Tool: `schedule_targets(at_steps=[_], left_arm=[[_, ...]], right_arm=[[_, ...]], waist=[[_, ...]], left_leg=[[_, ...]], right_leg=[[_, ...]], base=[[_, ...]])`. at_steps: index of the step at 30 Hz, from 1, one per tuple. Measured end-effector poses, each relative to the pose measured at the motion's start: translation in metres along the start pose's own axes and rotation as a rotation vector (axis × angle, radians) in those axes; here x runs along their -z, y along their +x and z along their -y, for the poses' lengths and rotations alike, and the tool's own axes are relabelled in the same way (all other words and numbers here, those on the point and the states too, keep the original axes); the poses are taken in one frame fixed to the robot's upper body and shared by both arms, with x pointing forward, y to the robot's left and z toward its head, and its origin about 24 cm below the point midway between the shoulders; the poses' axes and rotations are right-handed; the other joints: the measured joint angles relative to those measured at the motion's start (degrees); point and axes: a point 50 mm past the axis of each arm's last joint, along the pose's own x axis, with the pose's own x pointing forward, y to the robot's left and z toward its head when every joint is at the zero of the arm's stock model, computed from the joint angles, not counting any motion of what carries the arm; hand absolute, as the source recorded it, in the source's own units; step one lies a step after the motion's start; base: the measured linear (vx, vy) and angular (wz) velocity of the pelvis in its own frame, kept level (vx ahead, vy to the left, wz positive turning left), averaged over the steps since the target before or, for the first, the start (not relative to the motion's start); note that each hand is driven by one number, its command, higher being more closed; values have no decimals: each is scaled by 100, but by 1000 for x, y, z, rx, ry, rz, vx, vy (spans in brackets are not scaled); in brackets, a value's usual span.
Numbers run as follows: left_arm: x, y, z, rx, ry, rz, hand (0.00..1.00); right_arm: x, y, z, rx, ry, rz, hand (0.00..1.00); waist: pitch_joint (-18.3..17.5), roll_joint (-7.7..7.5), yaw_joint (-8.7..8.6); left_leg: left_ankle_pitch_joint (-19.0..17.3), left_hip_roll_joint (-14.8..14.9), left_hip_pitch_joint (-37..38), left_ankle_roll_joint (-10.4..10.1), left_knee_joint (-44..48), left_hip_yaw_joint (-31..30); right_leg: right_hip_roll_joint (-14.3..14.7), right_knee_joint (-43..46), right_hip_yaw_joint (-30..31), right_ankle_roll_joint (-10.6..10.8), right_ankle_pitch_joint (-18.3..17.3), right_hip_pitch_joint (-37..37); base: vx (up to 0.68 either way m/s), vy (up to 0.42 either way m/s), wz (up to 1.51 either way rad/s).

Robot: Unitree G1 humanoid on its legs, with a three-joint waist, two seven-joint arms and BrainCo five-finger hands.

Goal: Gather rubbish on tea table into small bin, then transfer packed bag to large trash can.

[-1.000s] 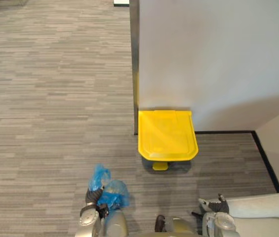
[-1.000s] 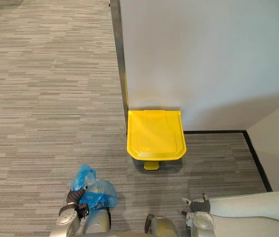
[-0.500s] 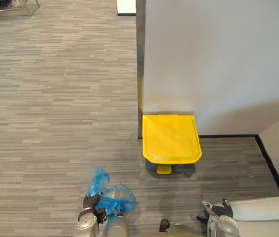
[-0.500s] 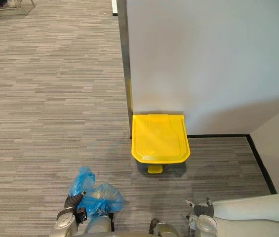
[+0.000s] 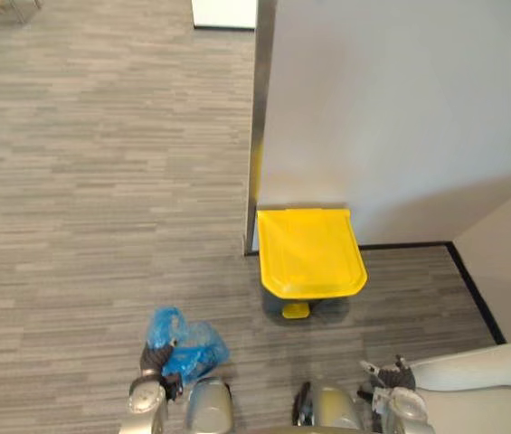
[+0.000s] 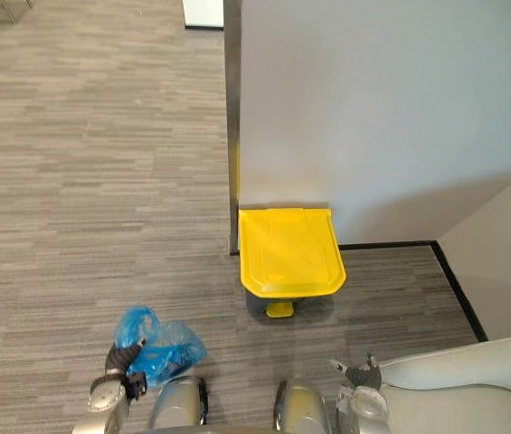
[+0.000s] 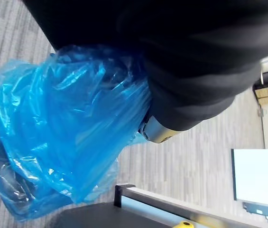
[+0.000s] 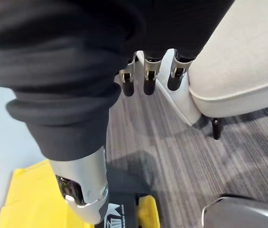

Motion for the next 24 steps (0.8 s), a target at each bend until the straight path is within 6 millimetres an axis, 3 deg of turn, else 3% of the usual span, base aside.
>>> schedule_targets(at_steps=[1, 2, 5, 6, 8, 9, 10, 11, 12, 14, 15, 17, 18, 21, 24], left_arm=[[-16, 8, 3, 10, 1, 47, 100], [-26, 13, 5, 13, 1, 71, 100], [-34, 20, 12, 20, -8, 82, 100], [-35, 20, 16, 34, -5, 83, 100], [-35, 21, 14, 28, -4, 83, 100], [-34, 21, 12, 13, -10, 81, 100], [-34, 20, 12, 6, -20, 80, 100], [-34, 20, 14, 9, -25, 83, 100], [-33, 18, 19, 18, -37, 81, 100], [-29, 14, 25, 35, -53, 70, 100], [-34, 15, 33, 66, -60, 85, 100], [-38, 16, 36, 72, -65, 96, 100], [-39, 16, 36, 73, -66, 99, 100], [-37, 15, 32, 65, -58, 100, 100], [-39, 16, 28, 62, -41, 110, 100]], right_arm=[[-3, 2, 5, 11, -7, 7, 0], [-4, 4, 8, 20, -13, 13, 0], [-5, 7, 20, 51, -36, 3, 0], [-8, 9, 26, 66, -44, 10, 0], [-10, 11, 34, 100, -8, 7, 0], [-3, 10, 40, 126, 8, -25, 0], [-1, 9, 41, 136, 28, -37, 0], [-1, 9, 41, 139, 44, -37, 0], [-4, 9, 40, 140, 70, -24, 0], [-9, 7, 33, 125, 90, -2, 0], [-9, 5, 25, 109, 106, -5, 0], [-16, 4, 6, 55, 106, 13, 0], [-20, 4, 2, 40, 99, 28, 0], [-57, 5, -28, -60, 54, 139, 0], [-107, 0, -62, -169, -13, 295, 0]], waist=[[181, -33, 16], [298, -54, 13], [490, -12, -46], [571, 87, -81], [607, 166, -142], [593, 175, -139], [536, 232, -146], [517, 261, -142], [456, 341, -129], [284, 330, -170], [206, 268, -191], [113, 117, -186], [113, 116, -168], [112, 119, -133], [119, 129, -101]], left_leg=[[-240, -12, 36, -5, 320, -51], [-498, -32, 33, -21, 686, -113], [-1121, -77, 52, -167, 1442, -524], [-1193, -60, 148, -224, 1388, -705], [-1213, -56, 194, -267, 1178, -1032], [-1185, 28, 302, -322, 910, -1213], [-1140, 185, 323, -399, 992, -1272], [-1147, 289, 266, -417, 1293, -1260], [-1156, 525, 249, -453, 1886, -1239], [-982, 679, 312, -591, 1915, -1017], [-963, 814, 338, -647, 1508, -880], [-950, 794, 320, -673, 997, -746], [-950, 795, 328, -675, 901, -713], [-890, 761, 308, -806, 444, -636], [-785, 651, 275, -997, 7, -598]], right_leg=[[-72, -890, -89, 81, 523, -61], [-155, -1270, -109, 146, 829, -155], [-218, -1130, 146, 124, 1270, -133], [-191, -632, 230, 250, 1146, -233], [-136, 1, 297, 175, 761, -430], [-134, 220, 106, -5, 575, -436], [-114, 236, -213, -42, 553, -350], [-66, 286, -310, -142, 489, -334], [130, 329, -483, -381, 332, -281], [248, 417, -687, -537, 246, -360], [243, 552, -826, -670, 120, -473], [168, 589, -878, -677, 84, -689], [165, 579, -879, -677, 87, -723], [148, 546, -866, -675, 122, -945], [145, 457, -831, -624, 257, -1154]], base=[[152, -56, 30], [156, -75, 33], [158, -157, 57], [279, -307, 67], [286, -336, 72], [317, -328, 80], [332, -311, 73], [322, -279, 41], [264, -222, 13], [239, -166, 22], [196, -130, 40], [136, -140, 32], [46, -101, 11], [-6, -79, 3], [-59, -70, -3]])
